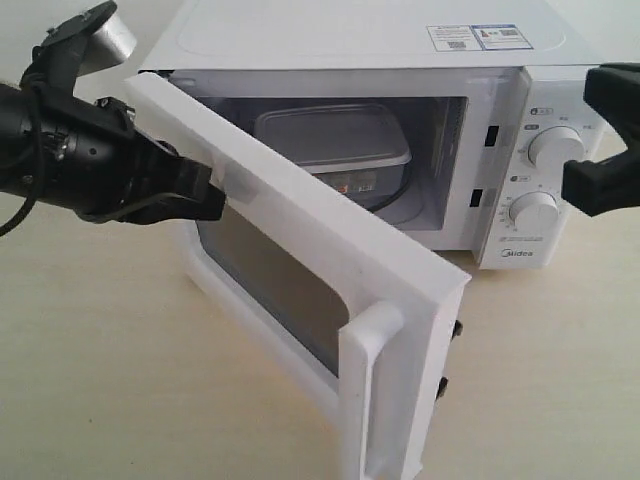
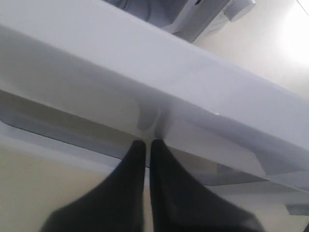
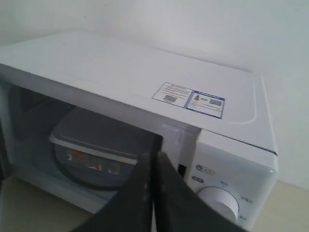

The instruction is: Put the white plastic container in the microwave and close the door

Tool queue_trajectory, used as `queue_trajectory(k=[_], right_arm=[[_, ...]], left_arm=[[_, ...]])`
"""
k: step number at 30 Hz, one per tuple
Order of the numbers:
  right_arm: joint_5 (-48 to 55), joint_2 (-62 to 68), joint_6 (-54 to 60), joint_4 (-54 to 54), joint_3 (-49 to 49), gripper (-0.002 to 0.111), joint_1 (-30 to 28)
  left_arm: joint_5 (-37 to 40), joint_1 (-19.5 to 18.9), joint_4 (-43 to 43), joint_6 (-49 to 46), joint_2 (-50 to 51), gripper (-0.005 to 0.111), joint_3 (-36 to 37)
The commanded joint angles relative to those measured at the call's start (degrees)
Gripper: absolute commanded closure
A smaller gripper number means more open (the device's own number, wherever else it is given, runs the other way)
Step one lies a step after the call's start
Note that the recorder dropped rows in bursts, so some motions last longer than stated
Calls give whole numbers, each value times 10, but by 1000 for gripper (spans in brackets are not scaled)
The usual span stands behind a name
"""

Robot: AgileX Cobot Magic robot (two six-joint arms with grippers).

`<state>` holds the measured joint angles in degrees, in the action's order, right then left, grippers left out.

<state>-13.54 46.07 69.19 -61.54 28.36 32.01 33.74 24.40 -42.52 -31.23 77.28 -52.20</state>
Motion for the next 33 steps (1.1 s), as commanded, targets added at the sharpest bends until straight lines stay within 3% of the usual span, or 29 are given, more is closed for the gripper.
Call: queue_trajectory(k=[1,13,20,33], right_arm=[[82,-2,-2,39,29,108,-1],[153,-81,-2,41,43,108,-1],[293,-104,-42,20,43,108,-1],[333,-94,-93,9,37,109,-1]], left_arm=[[-12,3,-6,-6,18,102,-22],[-42,3,-6,-18,71,102,-69],[-57,3,-6,-23,85,102,-82],[-113,3,-6,-36,89,102,-82]])
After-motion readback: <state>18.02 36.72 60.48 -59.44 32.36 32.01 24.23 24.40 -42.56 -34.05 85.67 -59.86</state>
